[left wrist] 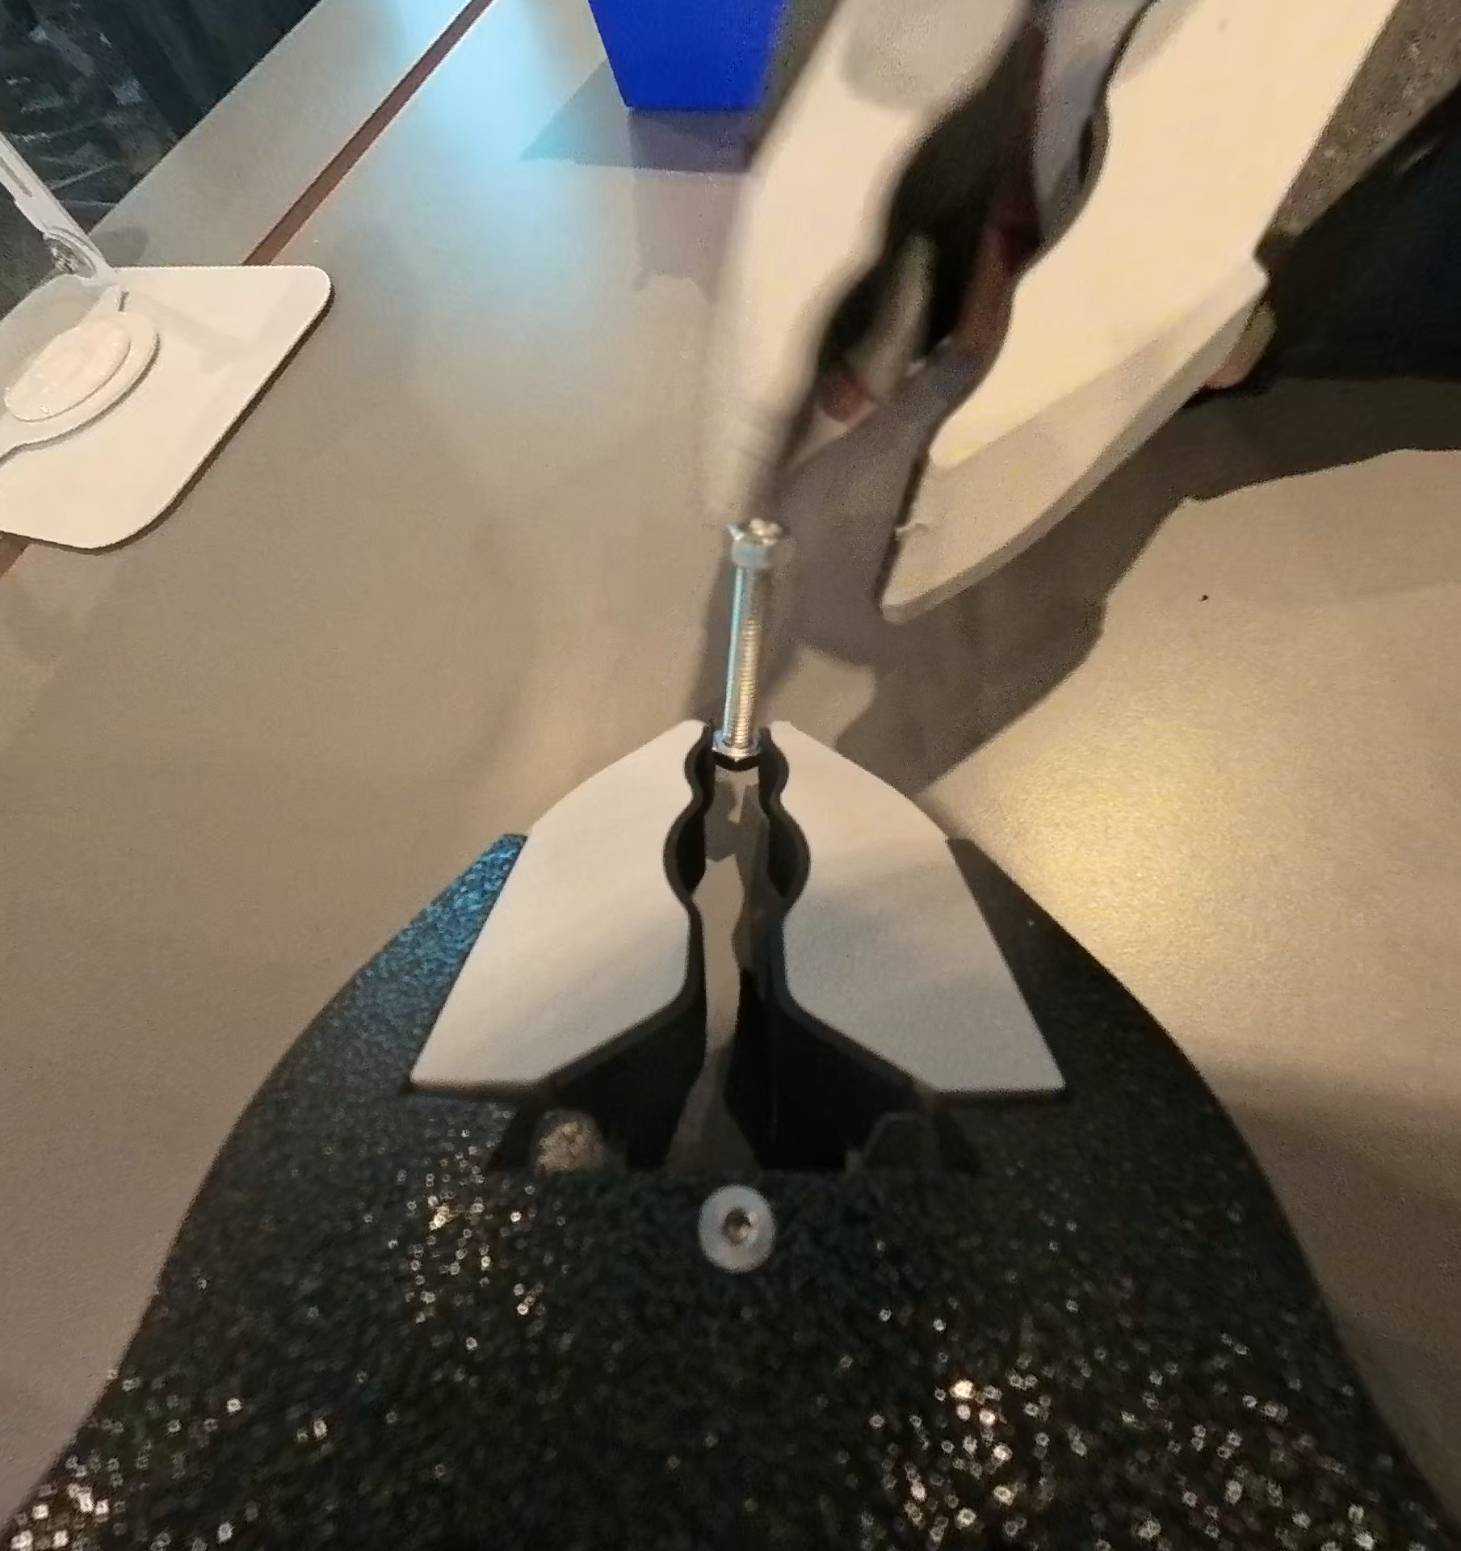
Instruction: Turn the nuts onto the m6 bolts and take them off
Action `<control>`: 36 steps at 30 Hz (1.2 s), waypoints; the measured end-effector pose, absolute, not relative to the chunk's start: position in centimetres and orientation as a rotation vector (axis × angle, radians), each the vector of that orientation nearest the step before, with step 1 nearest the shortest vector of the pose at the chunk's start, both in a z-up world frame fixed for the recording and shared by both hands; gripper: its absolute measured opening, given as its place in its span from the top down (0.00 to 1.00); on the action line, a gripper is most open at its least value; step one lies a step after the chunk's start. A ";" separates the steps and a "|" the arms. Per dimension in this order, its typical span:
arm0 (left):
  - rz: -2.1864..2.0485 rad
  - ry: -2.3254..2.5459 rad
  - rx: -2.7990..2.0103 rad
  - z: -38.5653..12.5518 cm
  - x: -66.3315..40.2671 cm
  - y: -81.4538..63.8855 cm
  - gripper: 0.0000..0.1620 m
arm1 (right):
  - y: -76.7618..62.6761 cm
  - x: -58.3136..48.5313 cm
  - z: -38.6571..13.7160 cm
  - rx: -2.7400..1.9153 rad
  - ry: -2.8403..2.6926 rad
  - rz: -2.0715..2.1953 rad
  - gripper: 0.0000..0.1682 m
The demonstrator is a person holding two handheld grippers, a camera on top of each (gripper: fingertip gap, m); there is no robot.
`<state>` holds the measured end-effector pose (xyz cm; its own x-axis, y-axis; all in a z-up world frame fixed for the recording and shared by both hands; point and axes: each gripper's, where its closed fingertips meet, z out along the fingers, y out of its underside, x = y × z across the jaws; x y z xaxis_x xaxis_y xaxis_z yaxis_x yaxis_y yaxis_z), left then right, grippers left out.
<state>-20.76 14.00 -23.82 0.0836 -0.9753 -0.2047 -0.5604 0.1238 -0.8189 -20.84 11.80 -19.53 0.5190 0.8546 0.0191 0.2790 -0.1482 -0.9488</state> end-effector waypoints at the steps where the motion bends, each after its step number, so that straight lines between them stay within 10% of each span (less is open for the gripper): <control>1: -0.638 1.580 -1.540 -23.8 -20.8 14.0 0.94 | 11.1 -21.0 -19.6 -1.688 -1.010 0.709 0.96; 10: -0.633 1.585 -1.541 -23.9 -20.8 14.0 0.94 | 11.9 -20.9 -19.1 -1.678 -0.945 0.679 0.83; 14: -0.637 1.583 -1.543 -23.9 -20.8 14.0 0.94 | 10.6 -21.1 -19.0 -1.661 -1.006 0.765 1.00; 21: -0.634 1.584 -1.542 -23.9 -20.8 14.0 0.94 | 12.2 -20.8 -19.4 -1.686 -0.944 0.642 0.80; 25: -0.637 1.584 -1.544 -23.9 -20.8 14.0 0.94 | 10.7 -20.9 -19.3 -1.672 -1.016 0.744 0.99; 31: -0.633 1.586 -1.543 -23.9 -20.8 14.0 0.94 | 12.2 -20.6 -19.2 -1.672 -0.942 0.641 0.80; 36: -0.636 1.584 -1.545 -23.8 -20.8 14.0 0.94 | 10.5 -21.2 -19.3 -1.659 -1.032 0.769 0.96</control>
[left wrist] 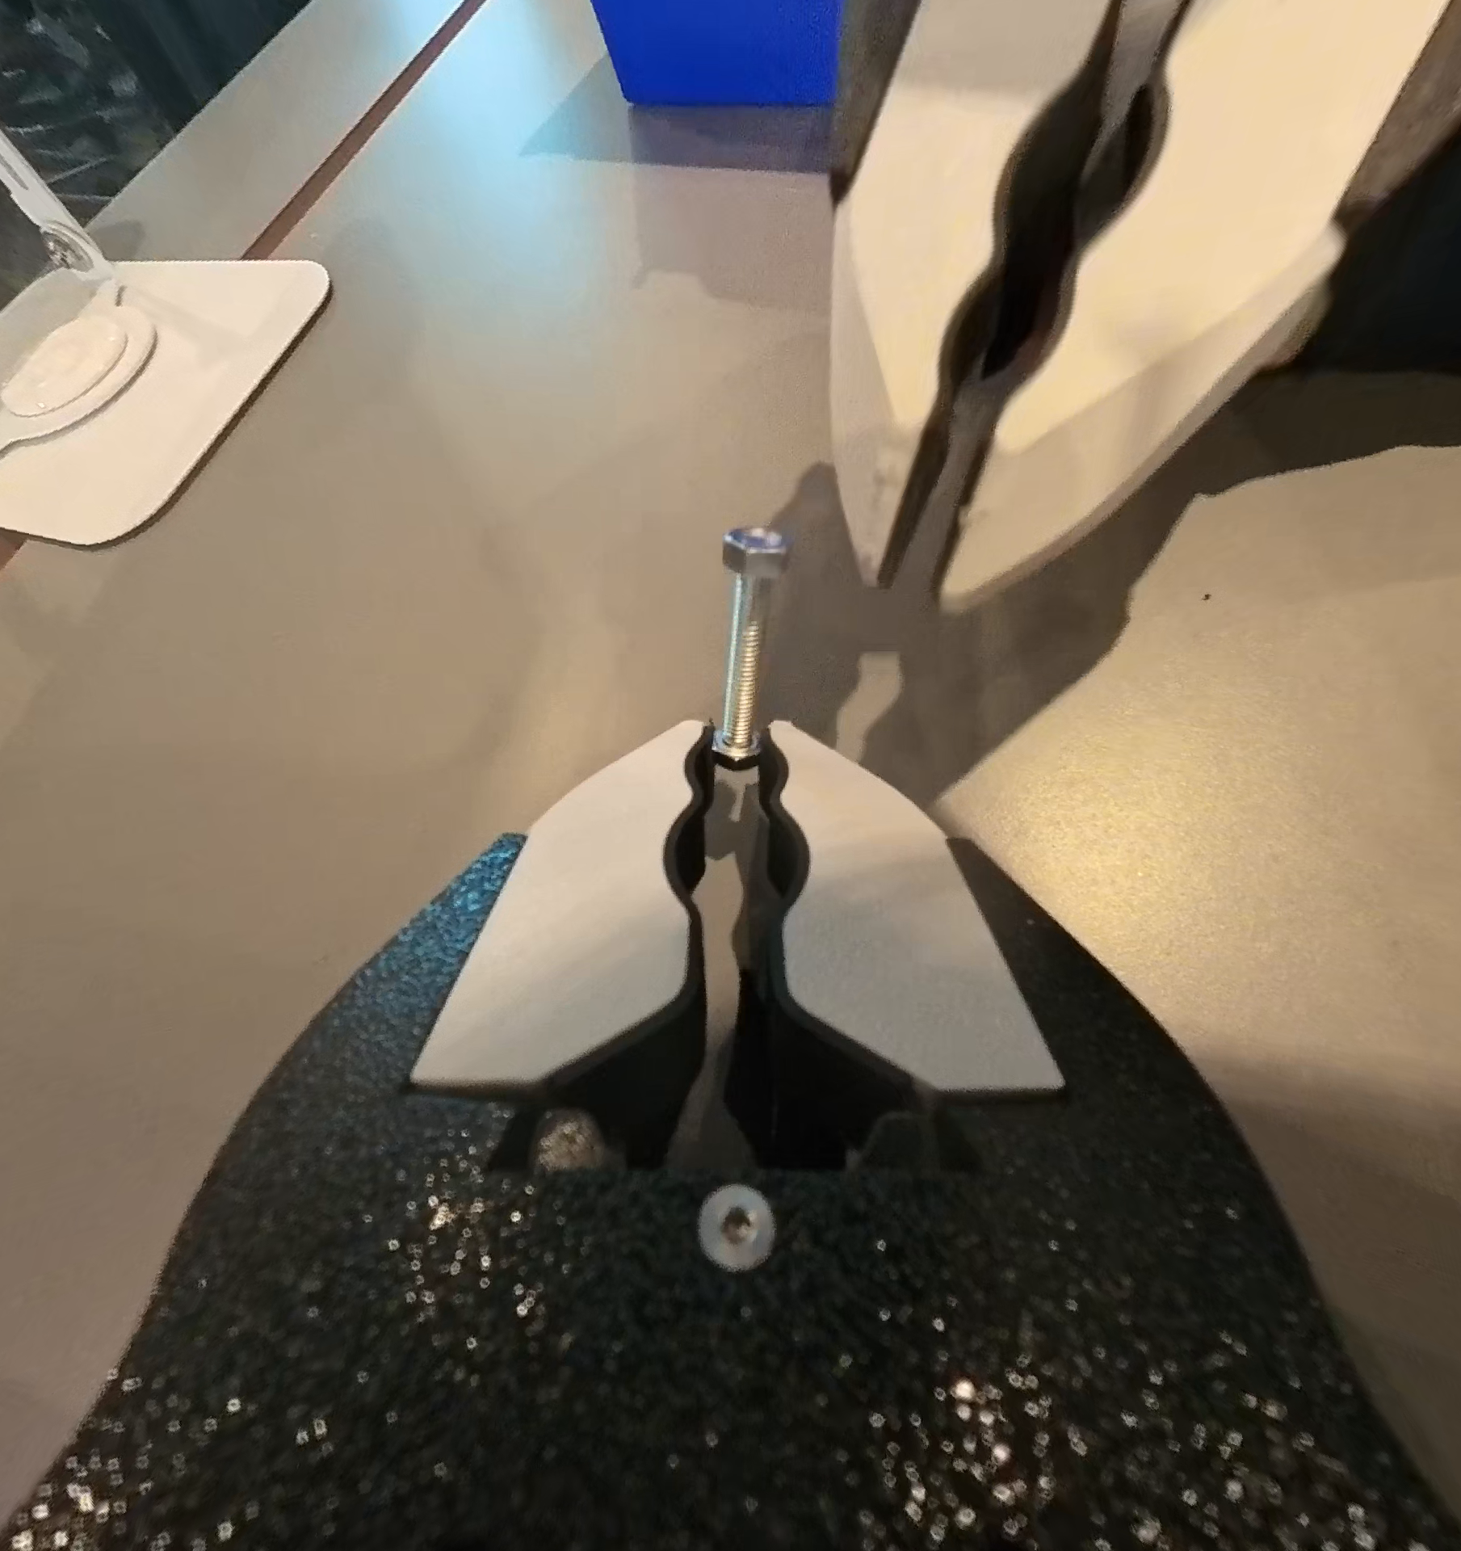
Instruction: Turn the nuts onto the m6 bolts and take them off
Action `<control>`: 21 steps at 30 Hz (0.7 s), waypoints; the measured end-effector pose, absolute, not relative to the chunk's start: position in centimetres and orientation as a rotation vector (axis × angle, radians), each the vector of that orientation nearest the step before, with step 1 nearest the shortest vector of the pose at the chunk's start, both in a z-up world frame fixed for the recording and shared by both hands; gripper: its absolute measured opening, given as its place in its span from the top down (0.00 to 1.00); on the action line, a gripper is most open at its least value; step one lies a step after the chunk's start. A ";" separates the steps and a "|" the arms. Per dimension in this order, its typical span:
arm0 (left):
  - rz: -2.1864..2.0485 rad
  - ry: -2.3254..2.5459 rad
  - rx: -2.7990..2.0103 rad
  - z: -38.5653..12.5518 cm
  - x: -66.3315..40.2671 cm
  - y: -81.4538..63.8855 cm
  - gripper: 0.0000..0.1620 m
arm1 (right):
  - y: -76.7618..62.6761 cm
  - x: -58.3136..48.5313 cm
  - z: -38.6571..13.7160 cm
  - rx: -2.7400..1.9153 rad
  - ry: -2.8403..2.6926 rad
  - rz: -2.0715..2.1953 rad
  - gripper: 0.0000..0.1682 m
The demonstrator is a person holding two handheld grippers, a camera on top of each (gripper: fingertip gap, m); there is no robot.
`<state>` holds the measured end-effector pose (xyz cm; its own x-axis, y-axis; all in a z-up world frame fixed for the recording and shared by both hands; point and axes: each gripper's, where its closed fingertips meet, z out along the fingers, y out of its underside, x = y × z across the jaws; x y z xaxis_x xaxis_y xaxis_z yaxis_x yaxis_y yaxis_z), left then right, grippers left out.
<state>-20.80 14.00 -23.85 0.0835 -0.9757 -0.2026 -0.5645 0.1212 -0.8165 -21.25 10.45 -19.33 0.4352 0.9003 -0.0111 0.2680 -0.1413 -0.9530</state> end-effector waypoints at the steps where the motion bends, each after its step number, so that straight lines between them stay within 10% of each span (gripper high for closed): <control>1: -0.634 1.585 -1.544 -23.9 -20.8 14.0 0.94 | 10.7 -21.1 -19.0 -1.653 -1.002 0.776 0.95; 21: -0.638 1.580 -1.548 -23.8 -20.8 14.1 0.94 | 11.8 -21.1 -19.7 -1.672 -0.997 0.629 0.84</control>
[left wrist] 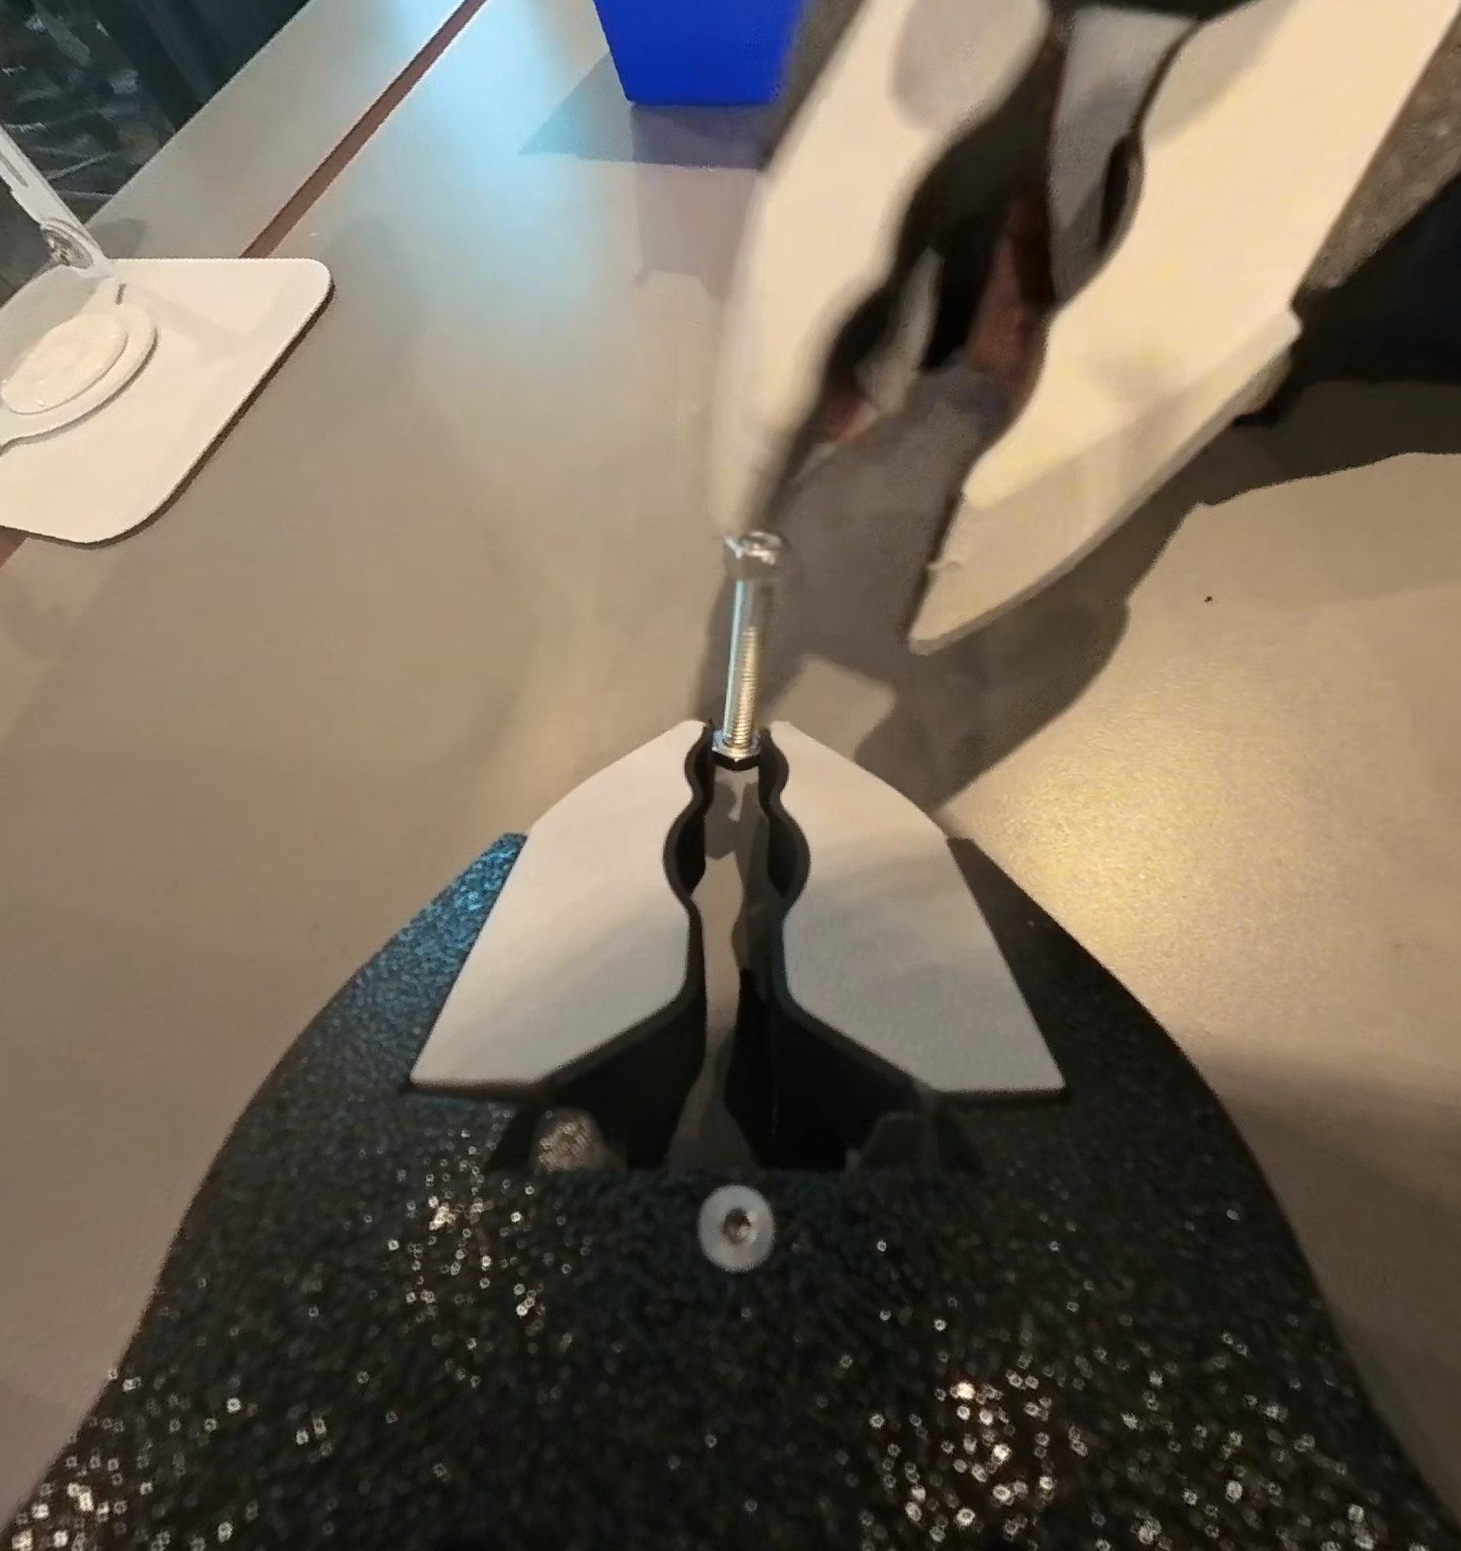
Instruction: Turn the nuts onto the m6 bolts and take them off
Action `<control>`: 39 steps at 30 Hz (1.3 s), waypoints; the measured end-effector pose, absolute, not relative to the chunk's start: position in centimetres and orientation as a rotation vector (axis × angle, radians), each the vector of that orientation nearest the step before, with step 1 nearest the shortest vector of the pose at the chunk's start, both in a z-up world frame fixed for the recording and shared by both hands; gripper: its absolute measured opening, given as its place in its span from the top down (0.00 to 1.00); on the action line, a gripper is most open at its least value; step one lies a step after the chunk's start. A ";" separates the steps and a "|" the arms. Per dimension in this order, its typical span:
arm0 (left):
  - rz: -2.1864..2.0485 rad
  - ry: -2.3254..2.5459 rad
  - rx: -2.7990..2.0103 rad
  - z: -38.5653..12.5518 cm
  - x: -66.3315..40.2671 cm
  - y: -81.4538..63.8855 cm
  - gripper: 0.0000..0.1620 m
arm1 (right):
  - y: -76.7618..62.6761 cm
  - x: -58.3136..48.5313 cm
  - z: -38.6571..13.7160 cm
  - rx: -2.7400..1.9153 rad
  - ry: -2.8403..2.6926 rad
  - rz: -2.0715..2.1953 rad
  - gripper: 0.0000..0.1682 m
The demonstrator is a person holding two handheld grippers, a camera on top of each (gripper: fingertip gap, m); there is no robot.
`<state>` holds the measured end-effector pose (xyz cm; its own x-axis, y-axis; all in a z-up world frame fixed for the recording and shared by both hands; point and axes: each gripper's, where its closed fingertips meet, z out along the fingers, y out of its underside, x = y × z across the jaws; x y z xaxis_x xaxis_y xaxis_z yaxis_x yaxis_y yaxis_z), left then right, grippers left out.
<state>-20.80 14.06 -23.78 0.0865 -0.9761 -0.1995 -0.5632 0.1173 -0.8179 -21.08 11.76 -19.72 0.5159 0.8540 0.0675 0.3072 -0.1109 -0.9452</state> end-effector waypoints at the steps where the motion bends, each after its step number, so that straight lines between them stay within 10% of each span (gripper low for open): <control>1: -0.639 1.579 -1.548 -23.8 -20.8 14.1 0.94 | 11.2 -21.2 -19.8 -1.673 -1.027 0.660 0.92; 9: -0.637 1.584 -1.548 -23.8 -20.8 14.0 0.94 | 12.2 -20.8 -19.0 -1.661 -0.919 0.700 0.78; 14: -0.640 1.582 -1.550 -23.8 -20.8 14.0 0.94 | 10.4 -21.4 -19.7 -1.679 -1.044 0.790 0.98; 23: -0.637 1.583 -1.550 -23.8 -20.8 14.0 0.94 | 12.3 -20.8 -19.2 -1.674 -0.924 0.673 0.81; 27: -0.638 1.583 -1.551 -23.8 -20.8 14.0 0.94 | 11.1 -20.9 -19.6 -1.689 -1.010 0.741 0.99; 33: -0.636 1.584 -1.550 -23.8 -20.8 14.0 0.94 | 12.9 -20.2 -19.2 -1.674 -0.905 0.612 0.85; 39: -0.639 1.578 -1.552 -23.8 -20.8 14.1 0.94 | 11.8 -21.0 -19.9 -1.685 -0.990 0.675 0.98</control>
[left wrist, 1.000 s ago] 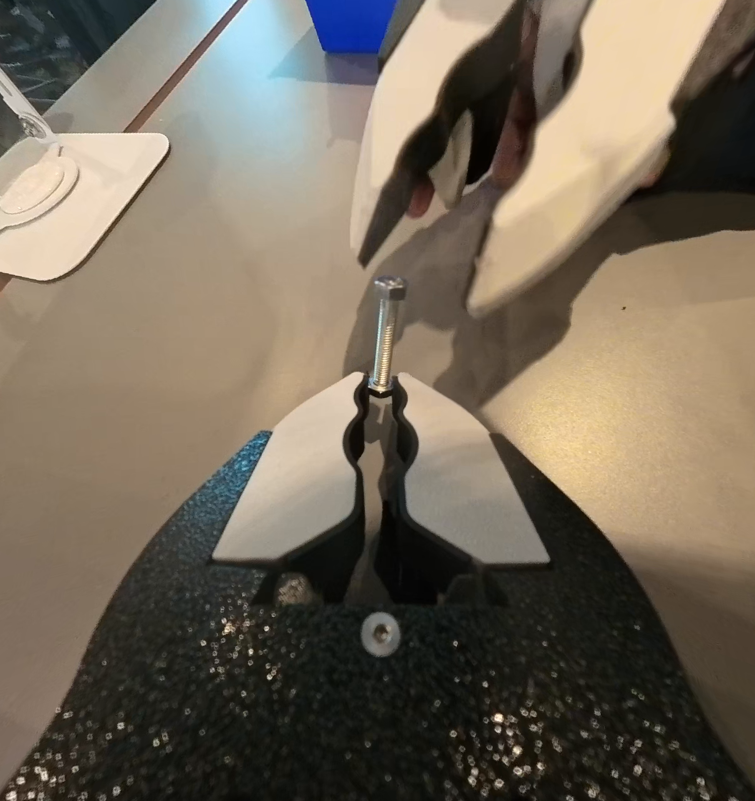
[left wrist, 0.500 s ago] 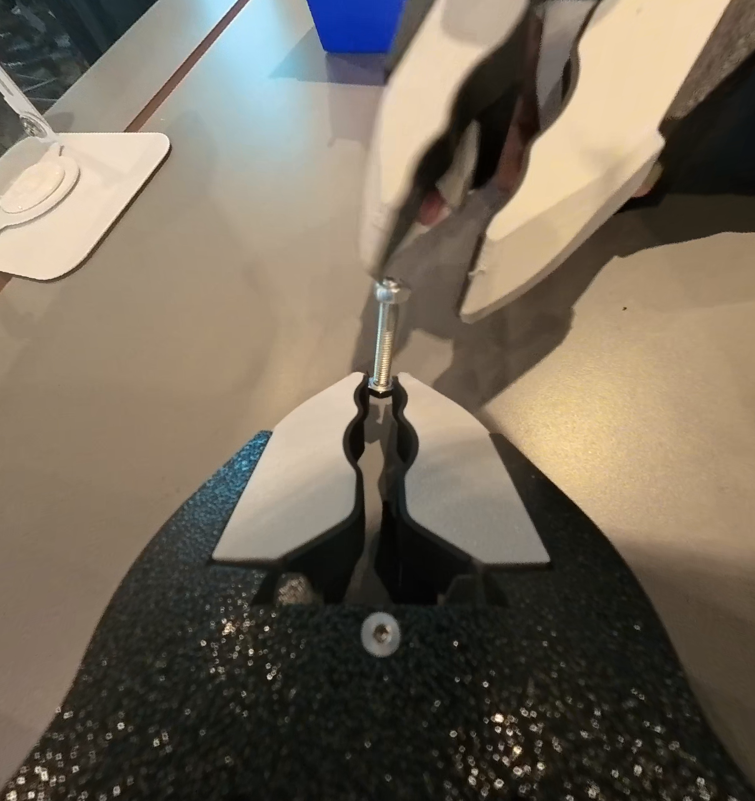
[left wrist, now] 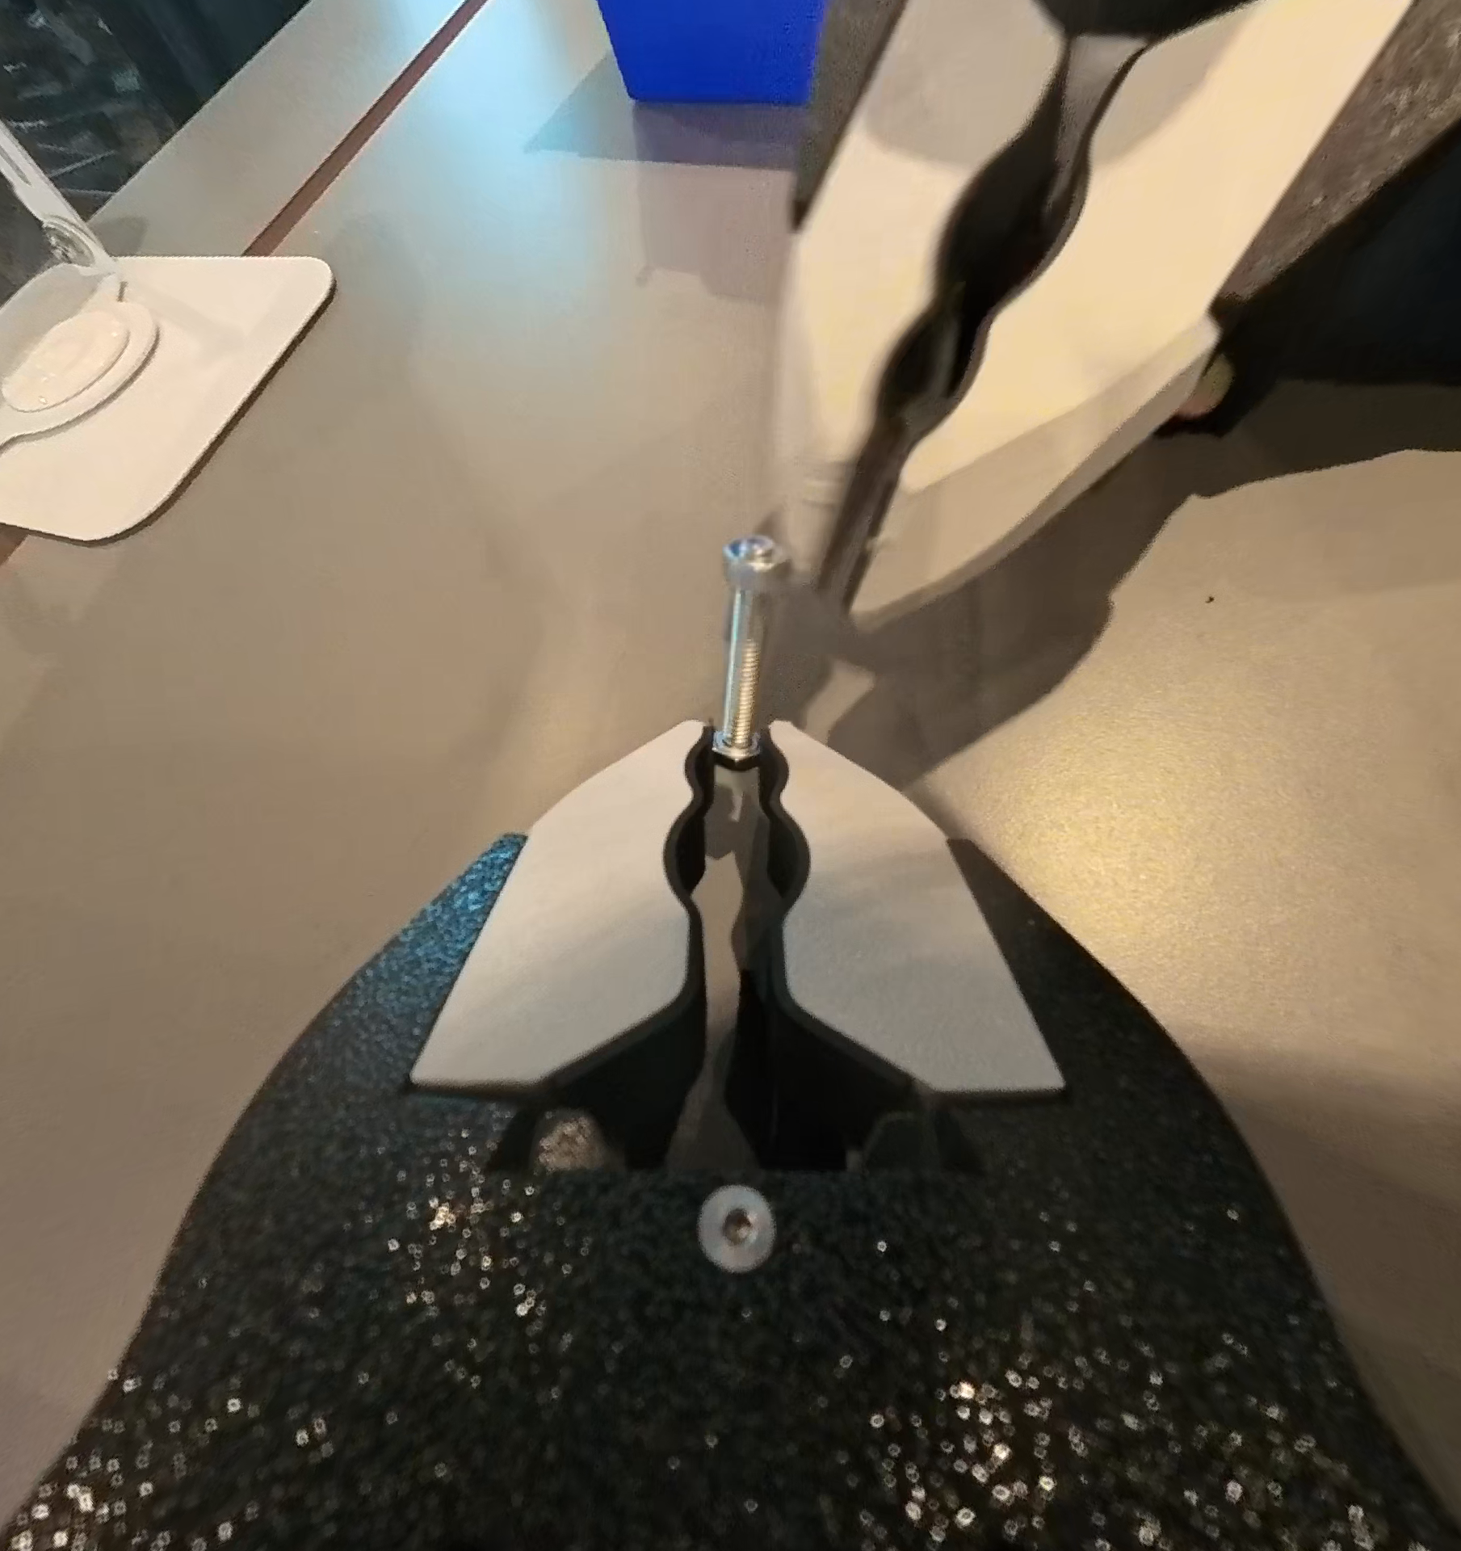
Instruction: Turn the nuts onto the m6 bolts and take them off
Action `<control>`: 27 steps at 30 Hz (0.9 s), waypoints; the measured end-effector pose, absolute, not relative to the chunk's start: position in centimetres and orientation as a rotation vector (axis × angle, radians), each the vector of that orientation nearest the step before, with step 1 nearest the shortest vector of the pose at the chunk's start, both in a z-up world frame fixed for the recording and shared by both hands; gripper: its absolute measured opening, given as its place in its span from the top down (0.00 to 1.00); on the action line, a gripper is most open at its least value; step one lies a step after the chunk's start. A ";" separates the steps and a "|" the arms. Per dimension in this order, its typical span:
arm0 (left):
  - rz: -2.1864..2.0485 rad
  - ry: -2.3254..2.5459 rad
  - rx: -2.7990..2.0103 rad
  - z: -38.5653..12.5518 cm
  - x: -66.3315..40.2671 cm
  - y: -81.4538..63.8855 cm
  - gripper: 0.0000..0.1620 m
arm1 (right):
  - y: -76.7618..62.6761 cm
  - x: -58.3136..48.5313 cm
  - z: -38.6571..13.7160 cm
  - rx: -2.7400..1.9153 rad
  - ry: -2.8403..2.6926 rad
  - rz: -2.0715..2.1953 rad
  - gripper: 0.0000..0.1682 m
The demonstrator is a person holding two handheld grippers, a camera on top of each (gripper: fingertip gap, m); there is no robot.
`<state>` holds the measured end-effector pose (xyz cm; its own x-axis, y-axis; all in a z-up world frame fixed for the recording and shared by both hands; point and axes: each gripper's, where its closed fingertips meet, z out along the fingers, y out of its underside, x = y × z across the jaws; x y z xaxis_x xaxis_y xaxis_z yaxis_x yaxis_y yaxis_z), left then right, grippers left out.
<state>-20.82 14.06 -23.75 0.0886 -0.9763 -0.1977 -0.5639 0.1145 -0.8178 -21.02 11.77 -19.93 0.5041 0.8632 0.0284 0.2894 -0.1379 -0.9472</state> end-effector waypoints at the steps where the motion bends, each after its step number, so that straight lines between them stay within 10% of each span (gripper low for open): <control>1: -0.640 1.578 -1.552 -23.8 -20.8 14.1 0.94 | 11.5 -21.0 -19.8 -1.682 -0.996 0.711 0.99; 27: -0.637 1.587 -1.554 -23.9 -20.8 14.0 0.94 | 12.4 -20.2 -19.1 -1.674 -0.913 0.681 0.95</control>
